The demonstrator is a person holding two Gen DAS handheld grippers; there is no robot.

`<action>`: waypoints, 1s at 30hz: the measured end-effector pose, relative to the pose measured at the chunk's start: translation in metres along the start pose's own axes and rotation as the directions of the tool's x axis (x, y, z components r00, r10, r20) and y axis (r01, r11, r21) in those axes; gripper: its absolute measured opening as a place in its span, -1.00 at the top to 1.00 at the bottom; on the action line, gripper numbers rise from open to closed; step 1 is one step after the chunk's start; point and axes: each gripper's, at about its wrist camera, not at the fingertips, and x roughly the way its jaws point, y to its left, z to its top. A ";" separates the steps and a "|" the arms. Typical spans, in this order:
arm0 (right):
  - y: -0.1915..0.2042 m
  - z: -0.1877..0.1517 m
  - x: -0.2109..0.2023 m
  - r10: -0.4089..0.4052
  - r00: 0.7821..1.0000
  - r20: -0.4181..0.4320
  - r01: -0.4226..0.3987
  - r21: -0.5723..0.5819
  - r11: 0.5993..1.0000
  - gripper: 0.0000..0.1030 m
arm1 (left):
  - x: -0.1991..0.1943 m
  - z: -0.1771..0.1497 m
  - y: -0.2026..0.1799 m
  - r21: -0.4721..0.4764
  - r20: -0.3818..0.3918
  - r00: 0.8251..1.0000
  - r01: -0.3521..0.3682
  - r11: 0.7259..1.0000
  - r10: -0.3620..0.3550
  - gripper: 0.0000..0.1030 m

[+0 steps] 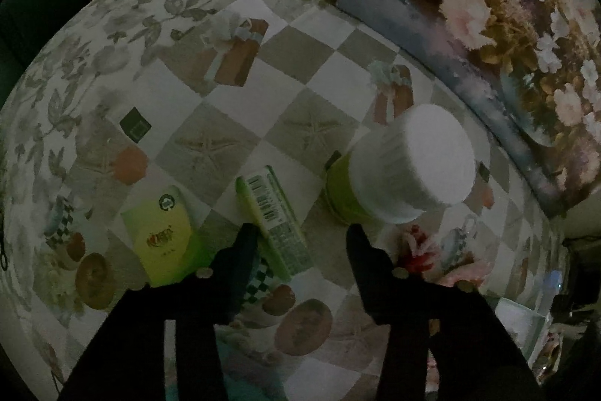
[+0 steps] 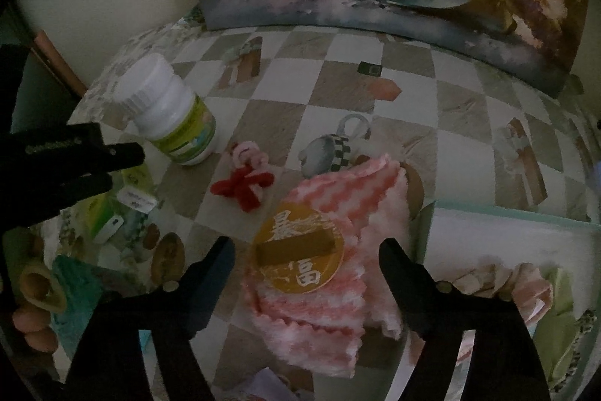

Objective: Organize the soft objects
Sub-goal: 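Grasp the green barcode box with the left tool while the right tool grasps the gold round coaster, then carry the green box and gold coaster into the tray and open both tools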

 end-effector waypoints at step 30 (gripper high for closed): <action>-0.003 -0.001 -0.018 0.032 0.999 0.028 -0.033 0.012 0.999 -0.02 | -0.010 -0.002 0.000 -0.010 0.005 0.999 0.046 0.999 -0.046 0.56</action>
